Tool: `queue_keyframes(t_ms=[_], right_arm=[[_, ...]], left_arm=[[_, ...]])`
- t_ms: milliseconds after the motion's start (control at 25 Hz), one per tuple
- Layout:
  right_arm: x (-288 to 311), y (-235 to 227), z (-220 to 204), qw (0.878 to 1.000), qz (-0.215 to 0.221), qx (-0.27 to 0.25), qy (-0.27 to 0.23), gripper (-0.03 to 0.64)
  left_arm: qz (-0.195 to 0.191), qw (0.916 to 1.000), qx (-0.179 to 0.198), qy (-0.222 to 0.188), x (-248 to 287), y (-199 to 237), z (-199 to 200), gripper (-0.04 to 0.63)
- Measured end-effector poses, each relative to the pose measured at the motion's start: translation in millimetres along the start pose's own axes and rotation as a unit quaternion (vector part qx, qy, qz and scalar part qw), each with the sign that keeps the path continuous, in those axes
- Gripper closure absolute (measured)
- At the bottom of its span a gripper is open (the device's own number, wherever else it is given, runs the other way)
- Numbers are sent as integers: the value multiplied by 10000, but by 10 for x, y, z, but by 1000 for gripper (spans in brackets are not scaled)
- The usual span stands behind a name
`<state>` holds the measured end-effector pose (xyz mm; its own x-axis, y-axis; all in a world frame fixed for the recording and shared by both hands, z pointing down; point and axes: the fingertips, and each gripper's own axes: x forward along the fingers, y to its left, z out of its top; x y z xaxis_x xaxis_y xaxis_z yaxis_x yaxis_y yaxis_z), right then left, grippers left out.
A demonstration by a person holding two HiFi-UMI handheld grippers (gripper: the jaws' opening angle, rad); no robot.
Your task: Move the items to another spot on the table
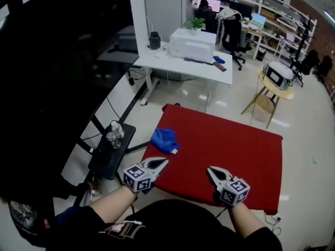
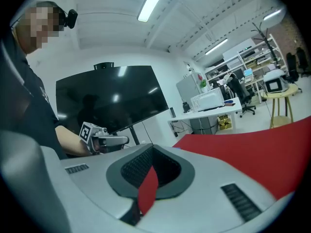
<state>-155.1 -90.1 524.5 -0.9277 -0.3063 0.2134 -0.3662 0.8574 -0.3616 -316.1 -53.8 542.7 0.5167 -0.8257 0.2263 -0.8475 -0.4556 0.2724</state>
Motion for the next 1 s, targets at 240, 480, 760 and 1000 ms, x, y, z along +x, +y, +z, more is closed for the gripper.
queue_keyframes(t_ms=[240,480,760,1000], right_arm=[[711,-316,-86,9985,341,-322,295,614],[1093,-491,-159,9935,704,-499,747,614],[1307,-486,-262,9945,556,-224,863,614],[1243,-505,-570,9933,296,212,1095,614]], left_arm=[[603,9967,-11,549,336,712,-328,592],[1404,9857,86,925,793,1452,-554,571],[1713,9637,344,2018,1255,2349,-1121,290],[1670,9537,-273,2485,1507,2714,-1609,172]])
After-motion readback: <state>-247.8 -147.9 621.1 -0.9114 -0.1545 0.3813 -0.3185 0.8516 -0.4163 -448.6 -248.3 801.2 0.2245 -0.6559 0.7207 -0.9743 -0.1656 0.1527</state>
